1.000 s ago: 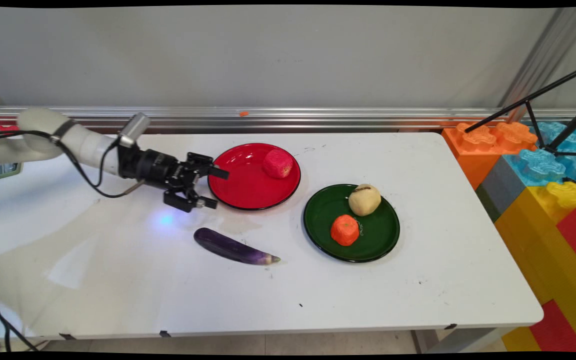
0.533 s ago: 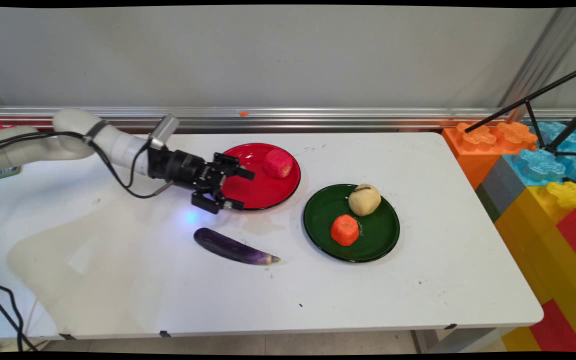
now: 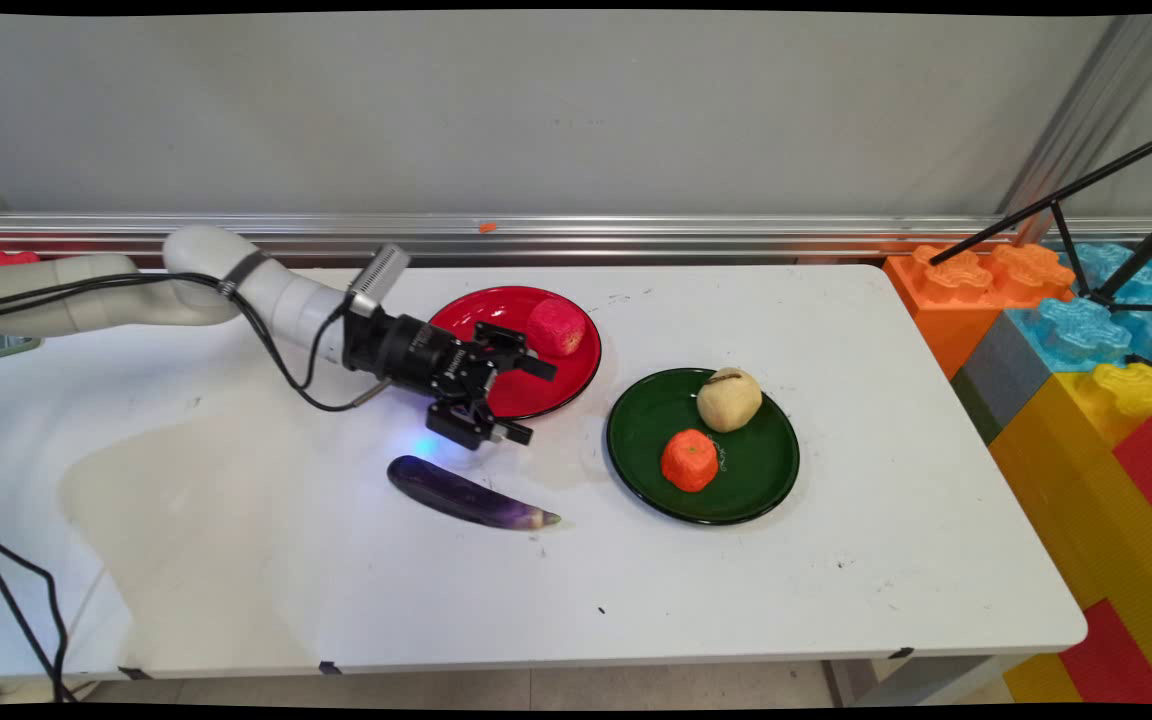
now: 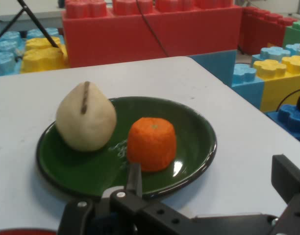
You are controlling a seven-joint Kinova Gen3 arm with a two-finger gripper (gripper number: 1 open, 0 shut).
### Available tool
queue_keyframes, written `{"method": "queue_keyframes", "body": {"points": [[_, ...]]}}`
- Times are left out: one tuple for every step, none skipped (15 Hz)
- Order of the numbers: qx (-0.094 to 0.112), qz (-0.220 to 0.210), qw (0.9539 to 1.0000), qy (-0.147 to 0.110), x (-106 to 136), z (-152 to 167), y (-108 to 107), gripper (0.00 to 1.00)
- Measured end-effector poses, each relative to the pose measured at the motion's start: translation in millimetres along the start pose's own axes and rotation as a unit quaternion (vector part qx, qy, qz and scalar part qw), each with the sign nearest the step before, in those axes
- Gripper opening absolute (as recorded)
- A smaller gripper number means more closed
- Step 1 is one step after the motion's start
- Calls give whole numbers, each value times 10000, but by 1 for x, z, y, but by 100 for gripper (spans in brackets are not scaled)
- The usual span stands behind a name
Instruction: Pick up the mandarin from the green plate
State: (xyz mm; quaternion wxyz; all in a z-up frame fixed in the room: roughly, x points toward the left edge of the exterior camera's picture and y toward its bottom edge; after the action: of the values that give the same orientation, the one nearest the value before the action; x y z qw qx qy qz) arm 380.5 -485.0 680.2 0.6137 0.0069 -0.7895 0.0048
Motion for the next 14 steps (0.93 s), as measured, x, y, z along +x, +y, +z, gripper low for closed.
{"method": "queue_keyframes", "body": {"points": [[-44, 8, 10000, 1, 1, 6, 0, 100], [-89, 14, 10000, -2, 2, 13, -1, 100], [-121, 13, 9999, -9, 2, 19, -1, 100], [-140, 13, 9999, -13, 3, 23, -1, 100], [-166, 14, 9999, -22, 3, 29, -2, 100], [-188, 13, 9998, -35, 4, 36, -4, 100], [-198, 13, 9998, -50, 4, 43, -6, 100], [-204, 12, 9998, -64, 4, 49, -8, 100], [-209, 9, 9998, -73, 4, 53, -9, 100], [-208, 6, 9997, -87, 3, 58, -11, 100], [-209, 4, 9997, -102, 3, 64, -14, 100], [-207, 7, 9997, -115, 3, 71, -17, 100], [-204, 10, 9997, -125, 3, 77, -20, 100], [-201, 13, 9997, -130, 2, 82, -23, 100]]}}
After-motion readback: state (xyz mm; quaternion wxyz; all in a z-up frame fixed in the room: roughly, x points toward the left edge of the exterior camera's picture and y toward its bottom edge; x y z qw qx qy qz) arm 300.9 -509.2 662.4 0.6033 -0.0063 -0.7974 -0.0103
